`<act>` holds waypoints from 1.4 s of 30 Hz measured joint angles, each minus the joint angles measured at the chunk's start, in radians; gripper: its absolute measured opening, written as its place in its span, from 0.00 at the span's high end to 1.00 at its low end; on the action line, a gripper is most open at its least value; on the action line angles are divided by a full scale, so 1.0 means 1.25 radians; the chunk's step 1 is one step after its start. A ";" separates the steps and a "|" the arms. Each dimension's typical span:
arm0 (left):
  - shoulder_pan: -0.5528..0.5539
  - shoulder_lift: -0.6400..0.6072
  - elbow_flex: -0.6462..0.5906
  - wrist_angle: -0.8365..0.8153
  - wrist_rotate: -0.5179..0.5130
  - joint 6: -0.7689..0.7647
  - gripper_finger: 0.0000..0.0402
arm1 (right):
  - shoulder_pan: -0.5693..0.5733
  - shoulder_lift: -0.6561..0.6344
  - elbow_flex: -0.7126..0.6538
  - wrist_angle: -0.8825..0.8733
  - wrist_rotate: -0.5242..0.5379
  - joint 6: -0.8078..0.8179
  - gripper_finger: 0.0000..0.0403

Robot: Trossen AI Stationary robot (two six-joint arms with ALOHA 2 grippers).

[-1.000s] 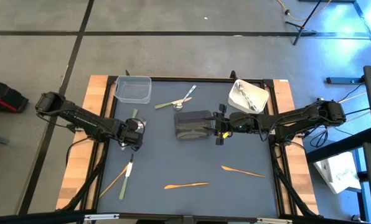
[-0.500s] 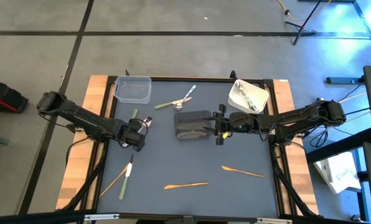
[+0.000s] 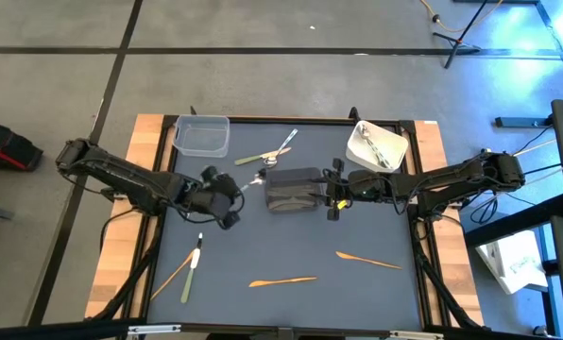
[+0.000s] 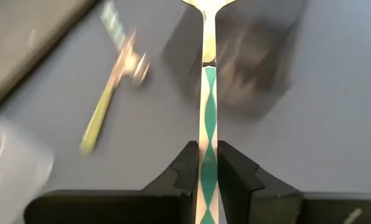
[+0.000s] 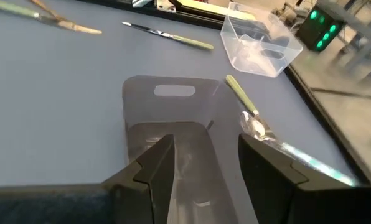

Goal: Sort silverware by color (type)
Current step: Put the green spoon into the white bin

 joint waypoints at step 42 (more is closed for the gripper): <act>0.032 0.244 -0.083 0.836 0.123 0.542 0.91 | 0.000 0.121 0.010 0.214 -0.147 -0.035 0.51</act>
